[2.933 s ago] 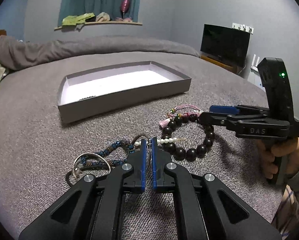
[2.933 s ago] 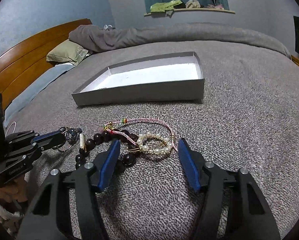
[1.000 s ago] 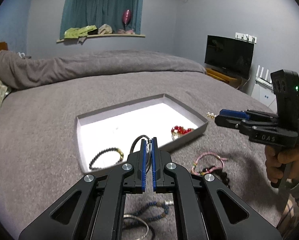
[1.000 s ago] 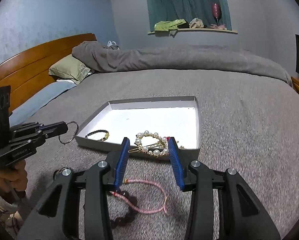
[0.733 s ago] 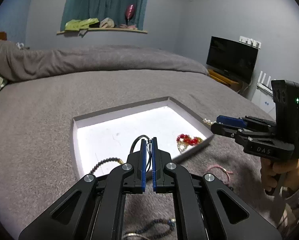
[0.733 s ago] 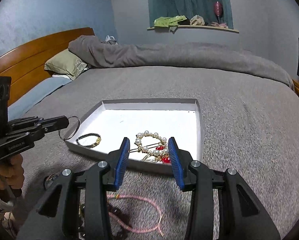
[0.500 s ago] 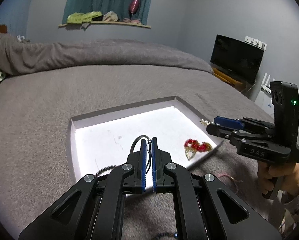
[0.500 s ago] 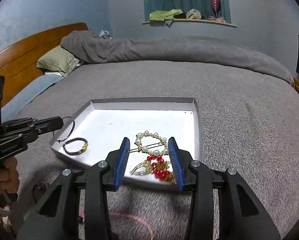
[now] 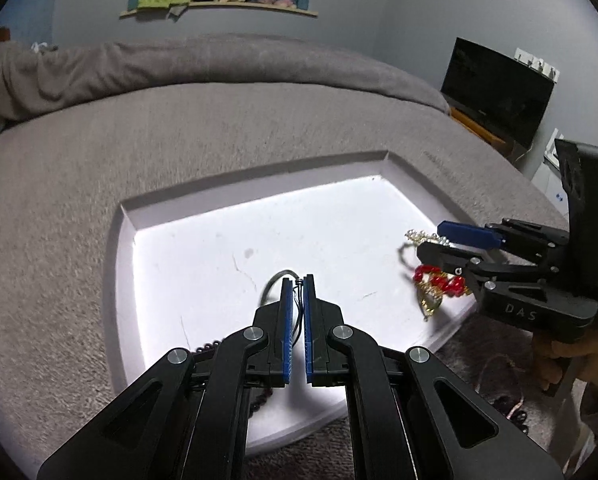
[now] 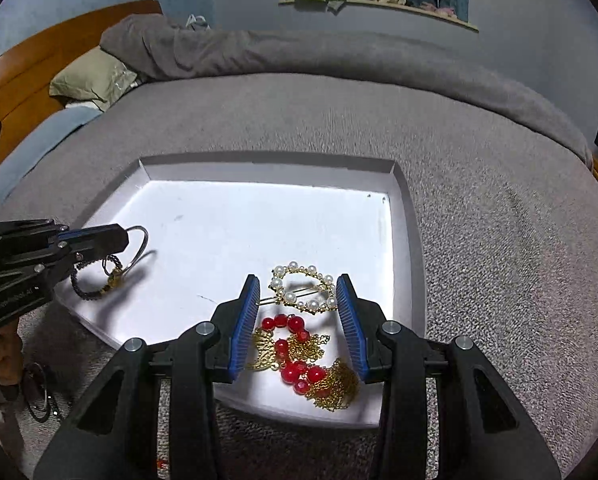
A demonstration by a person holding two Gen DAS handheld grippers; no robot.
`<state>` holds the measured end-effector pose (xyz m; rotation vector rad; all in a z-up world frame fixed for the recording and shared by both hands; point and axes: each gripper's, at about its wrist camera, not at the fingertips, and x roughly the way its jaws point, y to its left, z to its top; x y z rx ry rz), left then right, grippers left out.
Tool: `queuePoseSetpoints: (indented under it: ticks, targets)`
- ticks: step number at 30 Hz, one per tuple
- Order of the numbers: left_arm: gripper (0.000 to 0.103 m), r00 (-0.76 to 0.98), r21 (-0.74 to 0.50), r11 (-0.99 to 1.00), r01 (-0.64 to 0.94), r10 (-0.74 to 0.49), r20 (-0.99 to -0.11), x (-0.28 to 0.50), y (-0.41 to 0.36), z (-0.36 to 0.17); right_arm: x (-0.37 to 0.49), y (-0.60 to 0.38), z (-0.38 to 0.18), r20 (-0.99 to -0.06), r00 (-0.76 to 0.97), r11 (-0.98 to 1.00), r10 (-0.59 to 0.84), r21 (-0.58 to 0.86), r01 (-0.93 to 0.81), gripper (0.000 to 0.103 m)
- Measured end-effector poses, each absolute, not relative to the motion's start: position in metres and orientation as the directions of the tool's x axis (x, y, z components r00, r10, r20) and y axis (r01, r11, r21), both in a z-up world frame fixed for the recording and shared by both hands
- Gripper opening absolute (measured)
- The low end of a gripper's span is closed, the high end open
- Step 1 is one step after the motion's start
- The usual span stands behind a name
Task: Organize jewelry
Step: 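Carry both items into the grey tray and open both grippers, then withdraw both grippers from the tray back toward the jewelry pile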
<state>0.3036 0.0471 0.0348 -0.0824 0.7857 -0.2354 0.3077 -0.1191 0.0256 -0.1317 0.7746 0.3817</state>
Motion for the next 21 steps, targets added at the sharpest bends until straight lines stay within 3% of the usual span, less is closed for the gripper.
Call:
queuePoseSetpoints:
  ticks: [4,8,15,21]
  targets:
    - [0.009,0.68,-0.153,0.973,0.175,-0.232,-0.696,0.303,0.046,0.031,0.311,-0.116,0.024,-0.712,0.645,0.923,0.279,0.014,-0.385,0.04]
    - [0.029,0.696,-0.169,0.971,0.168,-0.238,-0.678,0.296,0.046,0.032,0.31,-0.115,0.025,-0.709,0.643,0.919,0.289,0.017,-0.394,0.041]
    - [0.035,0.72,-0.16,0.974,0.162,-0.227,-0.655,0.279,0.051,0.037,0.301,-0.116,0.031,-0.685,0.655,0.912,0.318,0.032,-0.41,0.041]
    - [0.058,0.736,-0.174,0.97,0.168,-0.241,-0.633,0.265,0.057,0.039,0.284,-0.12,0.037,-0.655,0.675,0.909,0.339,0.042,-0.416,0.042]
